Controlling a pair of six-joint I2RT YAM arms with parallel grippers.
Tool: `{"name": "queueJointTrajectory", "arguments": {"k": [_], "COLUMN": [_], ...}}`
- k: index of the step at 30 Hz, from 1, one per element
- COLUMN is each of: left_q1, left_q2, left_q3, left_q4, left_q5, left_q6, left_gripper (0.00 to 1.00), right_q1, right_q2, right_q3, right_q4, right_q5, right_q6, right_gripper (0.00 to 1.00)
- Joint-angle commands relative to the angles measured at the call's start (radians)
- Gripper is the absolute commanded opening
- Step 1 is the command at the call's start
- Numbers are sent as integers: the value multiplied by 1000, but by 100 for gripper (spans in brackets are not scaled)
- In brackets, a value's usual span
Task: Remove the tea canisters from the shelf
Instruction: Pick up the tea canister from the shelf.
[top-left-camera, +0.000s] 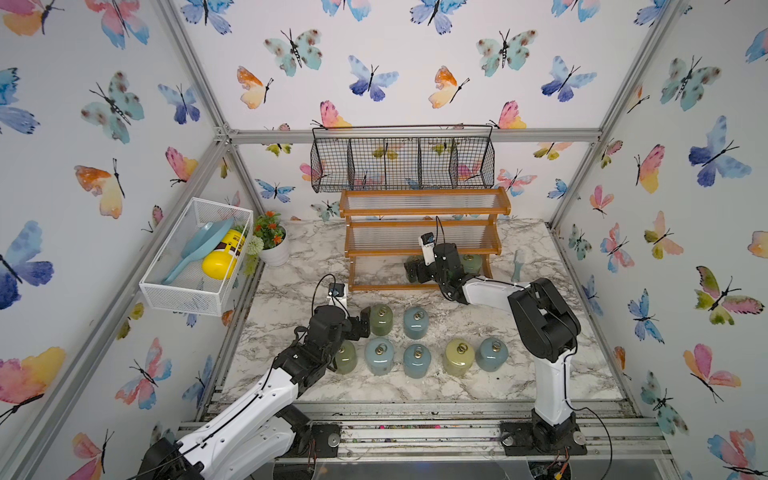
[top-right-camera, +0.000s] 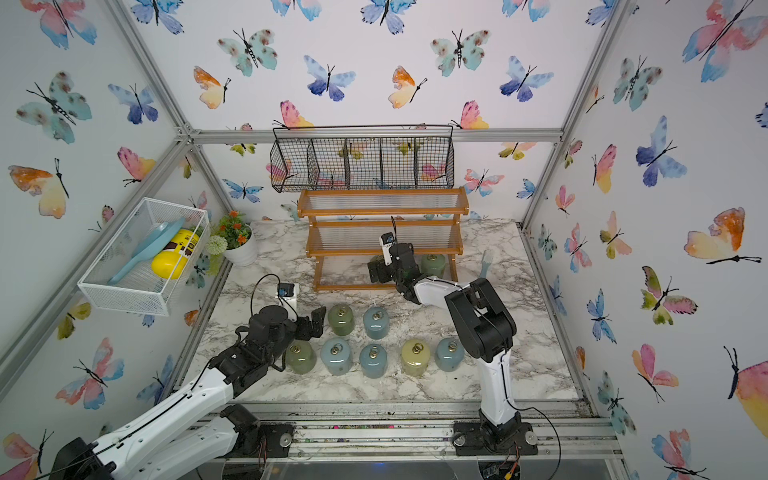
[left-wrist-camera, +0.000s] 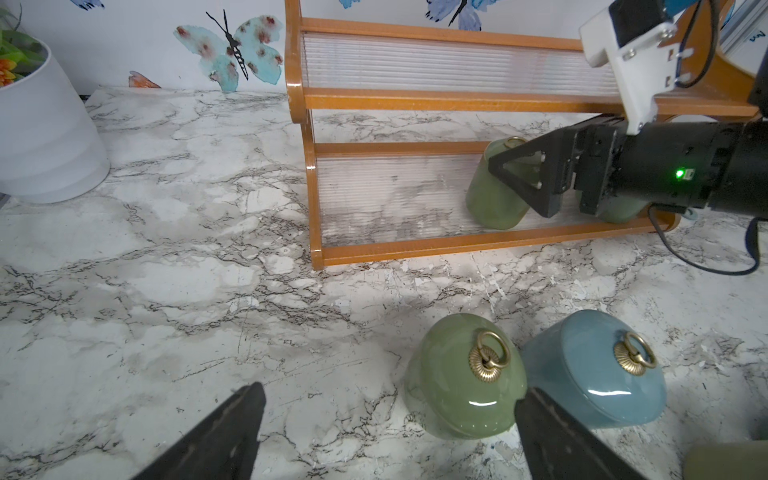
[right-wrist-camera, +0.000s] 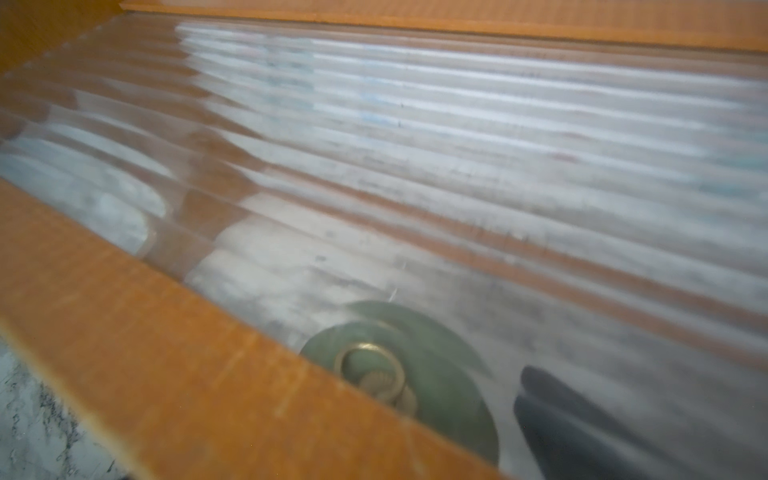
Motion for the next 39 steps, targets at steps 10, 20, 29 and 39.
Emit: {"name": "queueJointTrajectory", "arguments": {"k": [10, 20, 29, 39], "left_q1": [11, 13, 13, 13], "left_q2": [-34, -82, -110, -113], "left_q3": [-19, -41, -52, -52], "left_q4": [-19, -40, -52, -58], "left_q5": [-17, -32, -40, -39], "left_q6": [6, -1, -7, -13], "left_gripper": [99, 98, 99, 98], "right_q1": [9, 16, 18, 22], "right_q2": [58, 108, 105, 97], "right_q3": [84, 139, 134, 111], "right_q4": [-45, -92, -88, -98], "right_q5": [48, 56, 59, 38], "right_q6": [0, -8, -9, -25], "right_gripper": [100, 100, 100, 88]}}
